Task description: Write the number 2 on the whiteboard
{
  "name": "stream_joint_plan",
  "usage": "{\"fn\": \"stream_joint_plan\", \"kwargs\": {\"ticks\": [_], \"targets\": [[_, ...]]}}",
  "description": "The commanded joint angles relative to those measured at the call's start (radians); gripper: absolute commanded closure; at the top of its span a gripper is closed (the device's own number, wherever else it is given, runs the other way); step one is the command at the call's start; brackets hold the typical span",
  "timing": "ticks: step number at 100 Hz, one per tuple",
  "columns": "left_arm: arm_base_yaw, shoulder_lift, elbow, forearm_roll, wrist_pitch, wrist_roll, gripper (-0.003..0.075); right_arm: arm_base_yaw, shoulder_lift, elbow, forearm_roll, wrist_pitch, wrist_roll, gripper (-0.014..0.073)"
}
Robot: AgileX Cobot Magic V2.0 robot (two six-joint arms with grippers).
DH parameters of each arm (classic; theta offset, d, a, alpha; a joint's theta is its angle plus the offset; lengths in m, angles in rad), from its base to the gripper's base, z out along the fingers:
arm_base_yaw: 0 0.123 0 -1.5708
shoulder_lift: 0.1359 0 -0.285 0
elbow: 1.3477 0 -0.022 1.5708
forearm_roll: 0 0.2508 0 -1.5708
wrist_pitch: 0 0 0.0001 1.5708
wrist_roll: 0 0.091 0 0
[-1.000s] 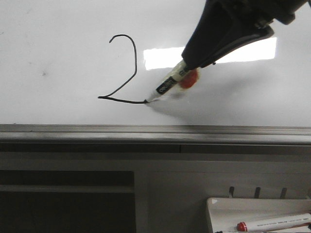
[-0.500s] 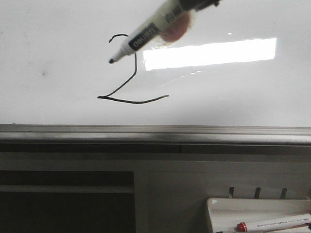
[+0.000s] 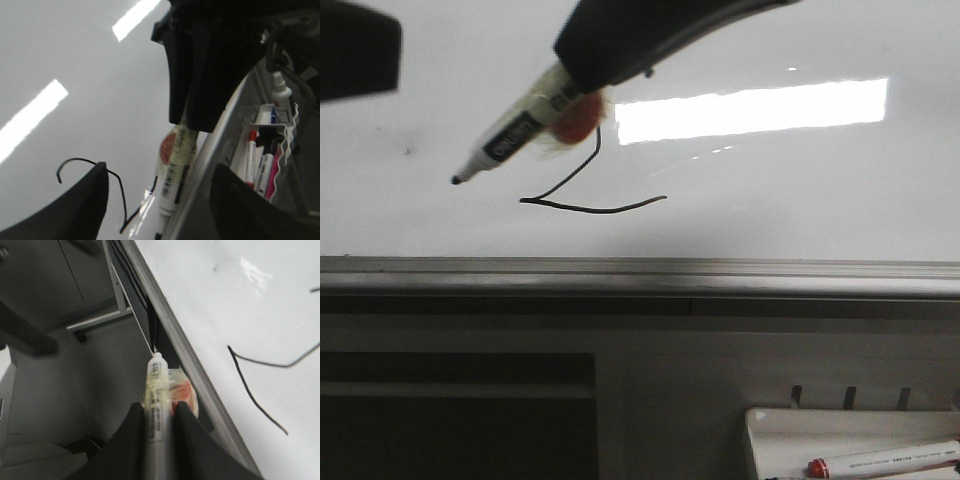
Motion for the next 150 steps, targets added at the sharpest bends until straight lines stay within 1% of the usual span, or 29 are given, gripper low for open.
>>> {"fn": "stream_joint_plan", "kwargs": {"ticks": [1, 10, 20, 30, 35, 42, 59, 66, 114, 121, 126, 130, 136, 143, 150], "targets": [[-0.012, 0.061, -0.030, -0.028, -0.040, -0.016, 0.0282, 0.043, -0.015, -0.036, 0.008, -0.096, -0.013, 0.0643], [-0.012, 0.105, -0.032, -0.026, -0.029, -0.016, 0.0282, 0.058, -0.014, -0.036, 0.007, -0.100, -0.013, 0.0643], [-0.012, 0.153, -0.032, -0.026, 0.011, 0.001, 0.0282, 0.058, -0.014, -0.036, 0.035, -0.084, -0.009, 0.0643], [-0.012, 0.182, -0.035, -0.026, 0.012, 0.010, 0.0283, 0.058, -0.014, -0.036, 0.055, -0.080, -0.009, 0.0643], [-0.012, 0.190, -0.036, -0.026, 0.010, 0.010, 0.0298, 0.058, -0.014, -0.036, 0.055, -0.084, -0.009, 0.0643], [-0.012, 0.194, -0.039, -0.028, 0.010, 0.010, 0.0369, 0.058, -0.014, -0.036, 0.055, -0.084, -0.009, 0.0643], [-0.012, 0.194, -0.039, -0.028, -0.014, 0.010, 0.0653, 0.058, -0.014, -0.036, 0.055, -0.080, -0.009, 0.0643], [-0.012, 0.194, -0.039, -0.028, -0.025, 0.010, 0.0741, 0.058, -0.014, -0.036, 0.055, -0.080, -0.009, 0.0643], [-0.012, 0.194, -0.041, -0.008, -0.030, 0.012, 0.0736, 0.058, 0.012, -0.036, 0.057, -0.053, -0.009, 0.0643], [-0.012, 0.194, -0.041, 0.009, -0.030, 0.012, 0.0699, 0.058, 0.023, -0.036, 0.057, -0.049, -0.009, 0.0643], [-0.012, 0.194, -0.041, 0.017, -0.030, 0.012, 0.0652, 0.058, 0.030, -0.036, 0.061, -0.049, -0.009, 0.0643], [-0.012, 0.194, -0.041, 0.020, -0.030, 0.012, 0.0599, 0.058, 0.032, -0.036, 0.063, -0.049, -0.009, 0.0643], [-0.012, 0.194, -0.041, 0.020, -0.030, 0.012, 0.0553, 0.058, 0.032, -0.036, 0.063, -0.049, -0.009, 0.0643], [-0.012, 0.194, -0.041, 0.020, -0.030, 0.012, 0.0528, 0.058, 0.032, -0.036, 0.063, -0.049, -0.009, 0.0643], [-0.012, 0.194, -0.041, 0.020, -0.030, 0.012, 0.0526, 0.058, 0.032, -0.036, 0.063, -0.049, -0.009, 0.0643]]}}
